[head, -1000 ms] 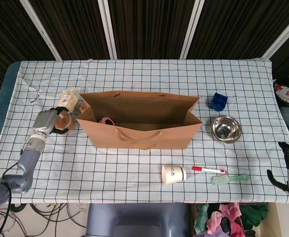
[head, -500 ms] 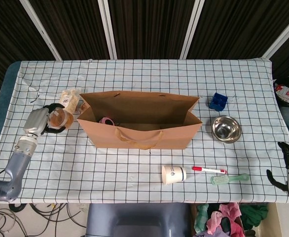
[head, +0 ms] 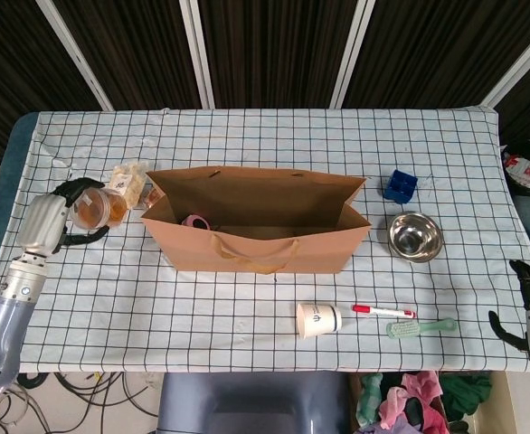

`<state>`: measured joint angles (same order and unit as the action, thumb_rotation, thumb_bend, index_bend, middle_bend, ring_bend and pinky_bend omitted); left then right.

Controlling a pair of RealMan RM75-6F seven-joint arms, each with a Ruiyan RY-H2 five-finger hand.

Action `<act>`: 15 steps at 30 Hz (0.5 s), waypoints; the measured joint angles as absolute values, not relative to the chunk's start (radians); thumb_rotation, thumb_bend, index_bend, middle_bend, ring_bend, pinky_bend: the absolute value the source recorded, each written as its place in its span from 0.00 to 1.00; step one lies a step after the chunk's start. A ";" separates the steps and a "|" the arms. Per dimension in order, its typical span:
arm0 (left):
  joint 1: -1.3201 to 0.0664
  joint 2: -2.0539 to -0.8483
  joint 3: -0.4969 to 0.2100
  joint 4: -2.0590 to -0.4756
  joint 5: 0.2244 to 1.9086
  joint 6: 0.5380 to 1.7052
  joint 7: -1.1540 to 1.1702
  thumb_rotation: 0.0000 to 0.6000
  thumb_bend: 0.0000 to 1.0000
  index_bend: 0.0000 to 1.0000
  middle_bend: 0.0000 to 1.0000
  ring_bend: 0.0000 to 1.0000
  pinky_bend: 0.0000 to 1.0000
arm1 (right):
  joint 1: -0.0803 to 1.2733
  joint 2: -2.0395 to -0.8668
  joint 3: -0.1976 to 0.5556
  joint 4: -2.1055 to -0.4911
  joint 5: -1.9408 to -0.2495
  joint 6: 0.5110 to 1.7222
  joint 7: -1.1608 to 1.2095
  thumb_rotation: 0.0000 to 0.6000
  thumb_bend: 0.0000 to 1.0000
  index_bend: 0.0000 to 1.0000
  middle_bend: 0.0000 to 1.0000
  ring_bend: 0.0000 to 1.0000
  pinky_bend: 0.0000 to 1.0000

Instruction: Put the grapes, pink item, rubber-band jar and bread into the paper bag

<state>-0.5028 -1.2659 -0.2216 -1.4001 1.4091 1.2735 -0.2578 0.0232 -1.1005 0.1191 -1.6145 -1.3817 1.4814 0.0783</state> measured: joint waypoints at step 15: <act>-0.427 -1.265 -0.269 -1.628 1.620 1.657 -0.015 1.00 0.42 0.46 0.50 0.37 0.51 | 0.023 -1.100 0.118 -1.617 -1.386 1.484 0.080 1.00 0.30 0.10 0.09 0.18 0.33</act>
<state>-0.4273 -1.2649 -0.2689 -1.6281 1.6200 1.6567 -0.0155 0.0232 -1.0996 0.1183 -1.6175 -1.3864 1.4836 0.0800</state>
